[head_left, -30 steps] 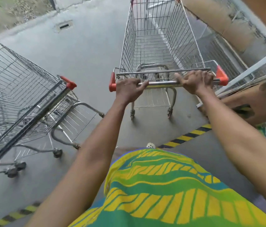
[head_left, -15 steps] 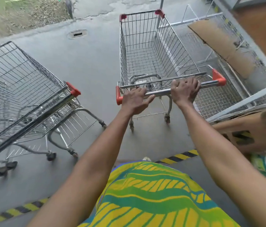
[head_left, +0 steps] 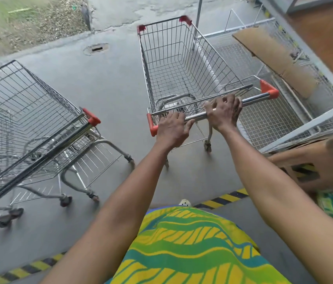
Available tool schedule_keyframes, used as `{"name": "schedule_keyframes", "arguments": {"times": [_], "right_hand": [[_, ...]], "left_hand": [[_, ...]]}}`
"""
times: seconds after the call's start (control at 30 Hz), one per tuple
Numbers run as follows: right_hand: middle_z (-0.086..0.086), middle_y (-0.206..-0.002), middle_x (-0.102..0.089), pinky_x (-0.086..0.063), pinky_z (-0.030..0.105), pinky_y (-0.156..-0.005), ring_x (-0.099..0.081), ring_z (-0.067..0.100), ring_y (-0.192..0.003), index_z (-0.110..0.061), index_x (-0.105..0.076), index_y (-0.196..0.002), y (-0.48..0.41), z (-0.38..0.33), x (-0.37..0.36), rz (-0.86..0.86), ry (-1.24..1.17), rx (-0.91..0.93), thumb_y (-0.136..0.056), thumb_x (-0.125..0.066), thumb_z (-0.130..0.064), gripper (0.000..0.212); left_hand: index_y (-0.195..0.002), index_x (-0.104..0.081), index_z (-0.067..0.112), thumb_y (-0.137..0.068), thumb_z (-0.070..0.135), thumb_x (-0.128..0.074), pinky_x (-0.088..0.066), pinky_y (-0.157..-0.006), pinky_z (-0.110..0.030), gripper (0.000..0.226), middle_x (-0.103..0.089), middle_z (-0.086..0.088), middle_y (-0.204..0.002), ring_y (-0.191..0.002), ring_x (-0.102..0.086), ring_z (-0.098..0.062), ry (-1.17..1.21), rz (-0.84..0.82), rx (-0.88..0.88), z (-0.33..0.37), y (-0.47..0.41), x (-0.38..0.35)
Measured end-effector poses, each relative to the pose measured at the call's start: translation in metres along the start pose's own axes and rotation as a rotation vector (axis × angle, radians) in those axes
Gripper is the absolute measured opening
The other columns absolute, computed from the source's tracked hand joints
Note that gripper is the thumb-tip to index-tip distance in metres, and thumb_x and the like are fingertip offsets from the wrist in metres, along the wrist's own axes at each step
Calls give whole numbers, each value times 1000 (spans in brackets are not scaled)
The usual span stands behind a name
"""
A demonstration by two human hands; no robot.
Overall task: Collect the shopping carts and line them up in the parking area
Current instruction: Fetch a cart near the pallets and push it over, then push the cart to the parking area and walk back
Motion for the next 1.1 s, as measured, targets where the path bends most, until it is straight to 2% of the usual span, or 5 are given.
{"name": "schedule_keyframes", "arguments": {"times": [0.17, 0.47, 0.7, 0.8, 1.1], "right_hand": [[8, -136, -41, -7, 48, -124, -27, 30, -140, -22, -56, -97, -8, 0, 3, -62, -10, 26, -98, -45, -62, 41], [10, -138, -40, -1, 50, -126, -24, 31, -144, -23, -57, -100, -13, -2, -5, -81, -9, 29, -99, -41, -59, 39], [9, -147, -31, 12, 50, -123, -17, 27, -151, -20, -52, -126, 28, -33, -19, -132, -167, 78, -100, -41, -61, 50], [7, -151, -30, -13, 41, -122, -22, 27, -149, -19, -51, -128, 89, -74, -24, -77, -391, 183, -92, -55, -60, 54], [9, -156, -30, -17, 38, -122, -20, 29, -151, -19, -56, -129, 269, -179, -82, -421, -448, 681, -90, -73, -41, 48]], "left_hand": [[-128, -50, 18, -98, 54, -42, -41, -94, -43, 47, -57, -3, -120, -111, -52, -25, -65, -10, -43, -2, 8, -2], [-161, 7, 21, -84, 48, -64, -3, -123, -37, 108, -19, -3, -154, -143, -18, -25, -81, -58, -38, -12, 47, -15], [-163, 0, 26, -88, 44, -63, 8, -126, -42, 99, 12, -2, -168, -154, 20, -19, 41, -35, 29, -20, 84, 1], [-163, -7, 27, -87, 43, -65, 6, -126, -45, 97, 6, -3, -169, -155, 17, -21, 105, 47, 183, -43, 134, 9], [-161, -15, 27, -80, 58, -50, 7, -125, -29, 93, -7, -1, -169, -156, 0, -20, 328, 133, 846, -142, 333, 7]]}}
Point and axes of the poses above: each hand's wrist, its own y-axis away from the middle knuckle, its own x-axis out of the back of the hand, z = x × y, the point moved 5 cm from there along -y, towards the middle knuckle
